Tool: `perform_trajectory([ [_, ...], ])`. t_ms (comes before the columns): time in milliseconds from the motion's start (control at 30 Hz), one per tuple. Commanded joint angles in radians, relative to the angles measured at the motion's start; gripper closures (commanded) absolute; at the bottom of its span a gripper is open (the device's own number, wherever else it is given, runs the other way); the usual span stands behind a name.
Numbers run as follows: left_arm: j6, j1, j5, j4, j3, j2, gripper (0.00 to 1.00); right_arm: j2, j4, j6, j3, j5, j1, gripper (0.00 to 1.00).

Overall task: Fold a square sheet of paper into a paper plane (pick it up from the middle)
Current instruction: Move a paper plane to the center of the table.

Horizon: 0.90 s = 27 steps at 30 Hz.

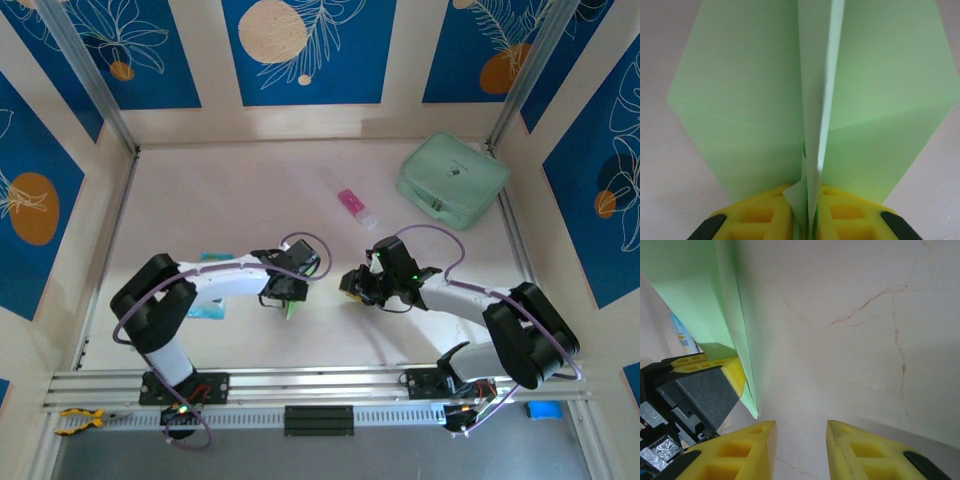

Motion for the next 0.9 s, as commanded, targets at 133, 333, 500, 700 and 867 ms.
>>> perform_trajectory([
  [133,-0.015,-0.002,-0.029,-0.034,0.032,0.024,0.8,0.013,0.0,-0.002,-0.008,-0.02,0.003,0.67],
  [333,-0.054,-0.003,-0.019,-0.029,0.03,0.045,0.76,0.007,0.014,-0.007,-0.023,-0.035,-0.013,0.67],
  [500,-0.14,-0.004,-0.011,-0.023,0.013,0.049,0.68,-0.001,0.034,-0.013,-0.044,-0.047,-0.033,0.67],
  [700,-0.256,-0.006,-0.004,-0.03,0.006,0.06,0.66,0.003,0.079,-0.023,-0.078,-0.074,-0.066,0.66],
  [867,-0.321,-0.019,-0.022,-0.05,0.017,0.058,0.64,0.016,0.11,-0.044,-0.096,-0.113,-0.093,0.67],
])
